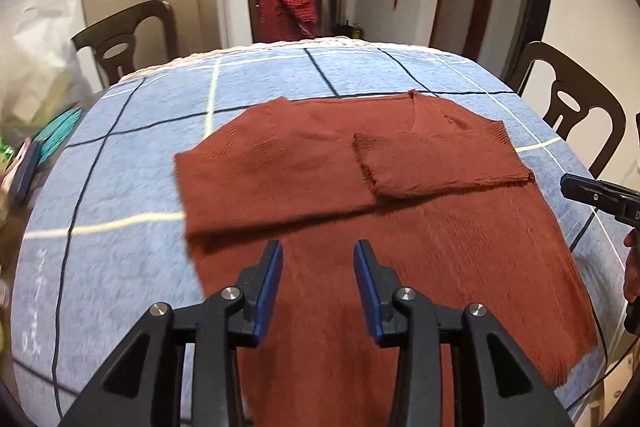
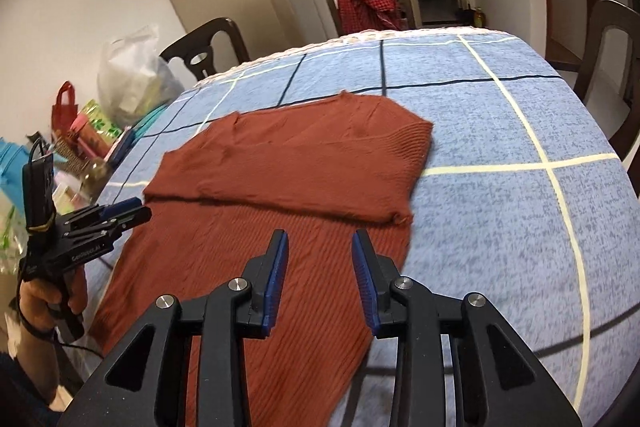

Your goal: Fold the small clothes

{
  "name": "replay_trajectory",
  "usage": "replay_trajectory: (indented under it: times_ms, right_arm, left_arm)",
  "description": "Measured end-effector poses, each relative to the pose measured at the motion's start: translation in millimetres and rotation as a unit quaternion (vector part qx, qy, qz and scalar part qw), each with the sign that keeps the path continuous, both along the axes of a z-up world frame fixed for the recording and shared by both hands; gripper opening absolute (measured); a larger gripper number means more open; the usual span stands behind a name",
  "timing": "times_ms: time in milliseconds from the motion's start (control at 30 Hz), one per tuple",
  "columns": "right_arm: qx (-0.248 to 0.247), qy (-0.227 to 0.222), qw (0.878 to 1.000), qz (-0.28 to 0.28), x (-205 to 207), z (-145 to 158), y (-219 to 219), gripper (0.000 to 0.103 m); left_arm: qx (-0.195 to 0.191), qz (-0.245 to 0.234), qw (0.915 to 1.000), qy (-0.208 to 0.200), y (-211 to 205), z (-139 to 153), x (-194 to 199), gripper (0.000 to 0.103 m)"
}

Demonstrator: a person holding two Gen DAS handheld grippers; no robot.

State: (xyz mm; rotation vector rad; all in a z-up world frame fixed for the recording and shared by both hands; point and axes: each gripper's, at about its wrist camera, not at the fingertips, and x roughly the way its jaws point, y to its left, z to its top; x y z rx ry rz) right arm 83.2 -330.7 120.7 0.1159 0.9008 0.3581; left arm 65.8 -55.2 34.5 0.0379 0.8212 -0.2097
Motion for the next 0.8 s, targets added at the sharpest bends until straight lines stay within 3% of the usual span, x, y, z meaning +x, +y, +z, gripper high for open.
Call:
replay_trajectory:
  times_ms: [267,433,533,800]
  right_arm:
    - [0.007,0.012,1.0,0.014,-21.3,-6.1,4.5,0.034]
    - [0.008,0.034,0.999,0.009,-34.8,-19.0,-1.0,0.035]
    - [0.017,0.051,0.999,-0.002,-42.5,-27.8,-7.8,0.047]
    - [0.059,0.077,0.995,-0.007,-57.9,-36.0,-20.4,0.047]
  left_arm:
    - [-0.015,0.027,0.9995,0.011,22.6,-9.9,-30.6,0.042]
    - [-0.051,0.05,0.9971,0.027,46.8,-21.3,-51.1,0.046]
    - [-0.069,0.056,0.9954,0.038,56.7,-26.4,-62.1,0.047]
    - [-0.129,0.042,0.989,0.059,57.1,-32.0,-82.2,0.048]
